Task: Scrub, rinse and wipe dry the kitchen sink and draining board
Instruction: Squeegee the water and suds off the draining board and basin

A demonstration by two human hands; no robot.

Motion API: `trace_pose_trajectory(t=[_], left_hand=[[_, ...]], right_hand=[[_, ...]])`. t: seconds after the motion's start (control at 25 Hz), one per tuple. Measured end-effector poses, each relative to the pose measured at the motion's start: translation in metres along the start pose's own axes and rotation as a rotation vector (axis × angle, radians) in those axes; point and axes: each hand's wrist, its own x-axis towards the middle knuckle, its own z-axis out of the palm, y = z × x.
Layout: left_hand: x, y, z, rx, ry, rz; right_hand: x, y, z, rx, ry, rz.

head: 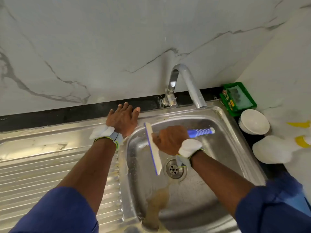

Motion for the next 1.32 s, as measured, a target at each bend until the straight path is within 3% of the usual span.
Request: trace_pose_trajectory(t=[0.08,0.28,0.48,0.64,0.8,0.96,1.12,1.32], left_hand=[[0.001,-0.002,-0.004,-0.002,-0.06,-0.017],[0.006,-0.001,-0.004,0.071,-0.134,-0.015],[0.0,0.007,-0.009,-0.035,-0.106,-0.046],[0.005,-0.001,0.0,0.074,-0.13,-0.036],[-0.005,0.007,0.009,0.022,-0.072,-0.085],[-0.005,0.007,0.007,-0.028,-0.081,-0.076],[-0.004,0.008,0.003,-0.05,-0.086,-0.085],[-0.003,0.011,0.005,-0.039,-0.089,-0.103]], right_hand=[[0.014,-0.011,0.002,-0.003,0.001,-0.01],[0.003,0.044,0.013,0.003,-0.031,0.078],[-0.012,0.096,0.008,0.122,-0.052,0.416],[-0.022,0.077,0.0,-0.018,0.086,0.266],[-0.017,0.027,0.015,-0.122,0.012,0.061],[-0.011,0.054,0.023,-0.022,-0.027,0.157],[-0.031,0.09,0.024,-0.006,0.035,0.433],[-0.015,0.068,0.02,0.024,0.057,0.318]])
